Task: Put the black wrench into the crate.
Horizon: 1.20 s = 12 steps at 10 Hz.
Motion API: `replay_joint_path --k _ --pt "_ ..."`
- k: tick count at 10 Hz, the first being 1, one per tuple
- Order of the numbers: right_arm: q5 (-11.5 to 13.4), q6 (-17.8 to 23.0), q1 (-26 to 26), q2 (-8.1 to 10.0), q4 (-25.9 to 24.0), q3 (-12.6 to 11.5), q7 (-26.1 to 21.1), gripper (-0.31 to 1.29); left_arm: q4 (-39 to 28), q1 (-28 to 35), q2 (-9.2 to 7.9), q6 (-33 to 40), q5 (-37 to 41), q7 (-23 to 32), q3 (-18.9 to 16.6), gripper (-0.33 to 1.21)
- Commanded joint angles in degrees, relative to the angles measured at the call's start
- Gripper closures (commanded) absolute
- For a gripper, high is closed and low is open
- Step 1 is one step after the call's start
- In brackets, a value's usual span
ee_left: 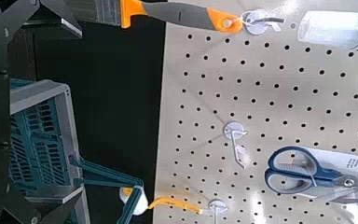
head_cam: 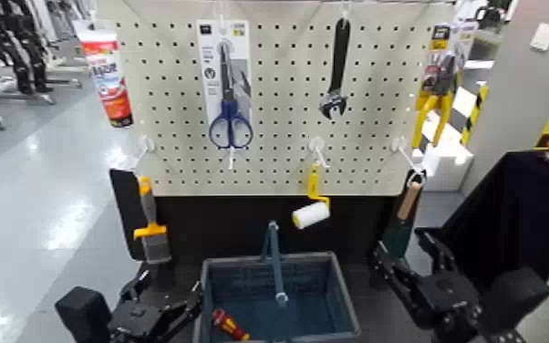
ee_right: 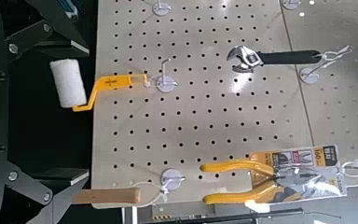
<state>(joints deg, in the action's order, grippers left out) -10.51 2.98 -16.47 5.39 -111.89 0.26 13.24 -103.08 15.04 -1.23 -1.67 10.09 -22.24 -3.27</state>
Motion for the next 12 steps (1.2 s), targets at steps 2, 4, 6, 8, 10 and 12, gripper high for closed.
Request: replay_joint_path --k 2,4,6,8,10,12 --pt "-1.53 -1.49 5.83 -0.21 0.53 -0.44 3.99 0.36 0.16 -0.62 0.00 -0.18 0.02 0.00 0.28 0.13" --pt "-2.68 -2.63 9.52 -0.21 0.88 -0.53 6.01 0.35 0.25 -0.62 -0.09 -0.53 0.02 0.00 0.46 0.13" --pt "-3.82 -3.60 12.69 -0.12 1.41 -0.79 7.94 0.32 0.25 -0.89 -0.18 -0.71 0.02 0.00 0.54 0.13" --pt "-5.40 -3.51 15.76 -0.47 3.08 -0.26 9.35 0.33 0.34 -1.15 -0.26 -0.79 0.02 0.00 0.72 0.13" --pt "-6.10 -2.90 18.93 -0.56 4.57 0.44 10.58 0.33 0.34 -1.42 -0.44 -0.88 0.02 0.00 0.98 0.13" --pt "-6.10 -2.63 21.92 -0.65 5.98 0.97 11.81 0.32 0.34 -1.68 -0.44 -0.97 0.02 0.00 1.07 0.13"
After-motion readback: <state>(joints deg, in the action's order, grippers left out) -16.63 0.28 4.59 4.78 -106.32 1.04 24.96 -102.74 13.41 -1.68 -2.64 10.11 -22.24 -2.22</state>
